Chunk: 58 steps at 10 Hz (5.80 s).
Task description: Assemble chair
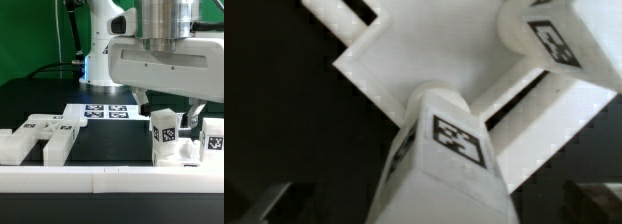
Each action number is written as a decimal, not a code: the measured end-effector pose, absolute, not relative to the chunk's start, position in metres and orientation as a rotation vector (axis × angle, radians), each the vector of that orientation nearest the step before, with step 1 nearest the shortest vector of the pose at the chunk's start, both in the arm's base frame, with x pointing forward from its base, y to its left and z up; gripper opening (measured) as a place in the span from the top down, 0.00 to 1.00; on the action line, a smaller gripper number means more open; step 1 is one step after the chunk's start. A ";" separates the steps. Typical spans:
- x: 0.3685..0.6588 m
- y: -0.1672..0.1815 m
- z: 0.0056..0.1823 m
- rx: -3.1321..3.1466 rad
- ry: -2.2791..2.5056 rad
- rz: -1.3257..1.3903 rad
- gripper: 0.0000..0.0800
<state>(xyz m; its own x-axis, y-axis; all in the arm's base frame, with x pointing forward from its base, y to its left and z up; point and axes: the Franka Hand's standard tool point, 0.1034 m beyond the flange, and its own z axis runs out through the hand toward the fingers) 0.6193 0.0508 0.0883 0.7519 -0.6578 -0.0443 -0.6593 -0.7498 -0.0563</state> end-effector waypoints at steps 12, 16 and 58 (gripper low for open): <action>0.620 0.045 0.088 -3.076 0.181 0.000 0.34; 0.620 0.046 0.088 -3.052 0.411 0.007 0.64; 0.623 0.053 0.086 -3.086 0.295 -0.035 0.64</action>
Offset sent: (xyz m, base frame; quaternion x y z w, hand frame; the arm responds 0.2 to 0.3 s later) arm -0.0012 0.0009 0.0007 0.0041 0.0007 -0.2093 0.9778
